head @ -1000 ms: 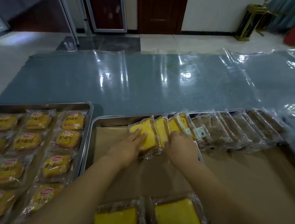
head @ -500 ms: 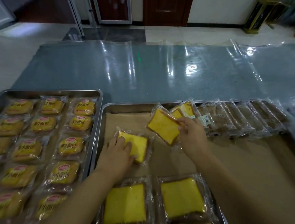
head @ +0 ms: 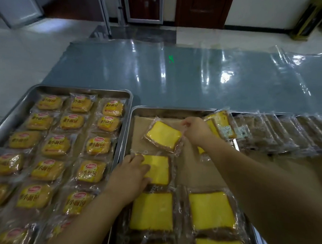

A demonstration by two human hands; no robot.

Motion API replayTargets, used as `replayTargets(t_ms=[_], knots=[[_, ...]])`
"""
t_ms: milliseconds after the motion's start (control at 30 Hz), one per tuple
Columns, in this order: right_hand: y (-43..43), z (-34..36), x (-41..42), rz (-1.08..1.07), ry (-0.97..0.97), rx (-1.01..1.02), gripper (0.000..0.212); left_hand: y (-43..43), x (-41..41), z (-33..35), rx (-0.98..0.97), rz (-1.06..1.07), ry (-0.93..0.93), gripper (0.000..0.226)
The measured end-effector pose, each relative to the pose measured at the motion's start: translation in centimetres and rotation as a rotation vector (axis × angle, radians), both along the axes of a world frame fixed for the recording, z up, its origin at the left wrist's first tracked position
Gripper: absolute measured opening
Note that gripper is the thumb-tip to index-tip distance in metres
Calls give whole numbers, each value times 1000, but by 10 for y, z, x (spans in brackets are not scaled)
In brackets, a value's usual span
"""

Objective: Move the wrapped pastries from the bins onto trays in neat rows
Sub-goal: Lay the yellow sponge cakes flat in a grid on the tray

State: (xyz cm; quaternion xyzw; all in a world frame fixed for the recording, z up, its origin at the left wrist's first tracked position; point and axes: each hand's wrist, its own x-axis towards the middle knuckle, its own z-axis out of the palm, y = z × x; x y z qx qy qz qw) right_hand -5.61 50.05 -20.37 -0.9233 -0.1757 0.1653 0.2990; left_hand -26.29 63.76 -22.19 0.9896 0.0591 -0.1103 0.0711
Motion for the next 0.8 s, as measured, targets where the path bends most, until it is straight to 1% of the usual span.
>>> replayTargets(t_ms=[133, 200, 267, 333, 500, 567, 667, 733, 800], knots=[[24, -7, -3, 88, 95, 28, 42, 4, 8, 1, 0, 7, -29, 41], [27, -9, -10, 129, 80, 79, 39, 5, 10, 2, 3, 14, -56, 40], [22, -9, -17, 142, 24, 130, 32, 4, 14, 3, 6, 14, -82, 39], [9, -10, -23, 143, -62, 135, 25, 3, 19, 3, -17, 7, -108, 39], [-39, -5, -32, 145, -251, 61, 18, -7, 47, -1, -130, -17, -233, 36], [-58, -2, -34, 96, -334, 32, 19, -13, 62, -7, -152, -43, -195, 40], [-83, 1, -32, -1, -447, -83, 28, -16, 81, -17, -122, -42, -19, 46], [-94, 1, -30, -70, -424, -165, 39, -16, 87, -21, -82, -20, 66, 48], [-102, -2, -30, -124, -338, -219, 48, -15, 88, -22, -20, 16, 75, 50]])
